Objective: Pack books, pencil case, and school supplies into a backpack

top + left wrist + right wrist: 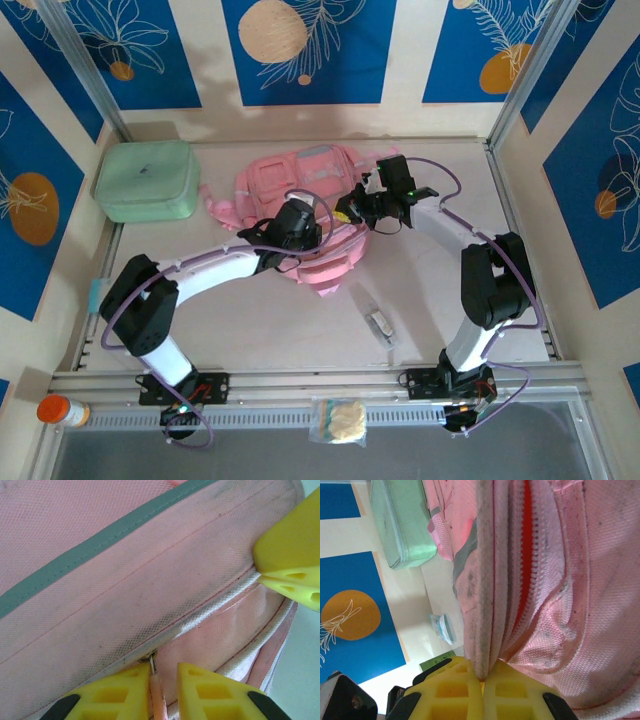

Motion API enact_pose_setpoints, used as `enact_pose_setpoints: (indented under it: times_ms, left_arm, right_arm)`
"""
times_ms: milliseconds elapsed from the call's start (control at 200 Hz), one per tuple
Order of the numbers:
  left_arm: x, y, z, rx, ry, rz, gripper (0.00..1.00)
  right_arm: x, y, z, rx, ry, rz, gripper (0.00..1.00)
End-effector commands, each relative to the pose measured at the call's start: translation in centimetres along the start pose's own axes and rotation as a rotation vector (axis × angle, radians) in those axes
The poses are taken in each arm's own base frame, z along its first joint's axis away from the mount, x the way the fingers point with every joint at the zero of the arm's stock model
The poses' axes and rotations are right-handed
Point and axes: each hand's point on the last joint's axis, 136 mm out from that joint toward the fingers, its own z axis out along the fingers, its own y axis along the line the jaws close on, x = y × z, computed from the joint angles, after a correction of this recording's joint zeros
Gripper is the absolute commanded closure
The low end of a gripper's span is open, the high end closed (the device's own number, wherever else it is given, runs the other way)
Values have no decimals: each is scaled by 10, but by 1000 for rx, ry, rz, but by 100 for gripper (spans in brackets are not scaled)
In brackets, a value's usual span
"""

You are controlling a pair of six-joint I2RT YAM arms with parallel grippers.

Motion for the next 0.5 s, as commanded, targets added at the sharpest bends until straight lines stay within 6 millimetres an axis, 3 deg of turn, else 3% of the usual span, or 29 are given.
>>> enact_pose_setpoints:
  times_ms: [0, 175, 495]
  left_arm:
    - [4, 5, 4, -26, 21, 18, 87]
    - [15, 28, -6, -87, 30, 18, 100]
    - [39, 125, -39, -227, 49, -45, 100]
  right_arm:
    - [12, 34, -12, -95, 34, -77, 100]
    - [12, 37, -20, -95, 43, -109, 100]
    - [6, 38, -44, -114, 78, -151, 100]
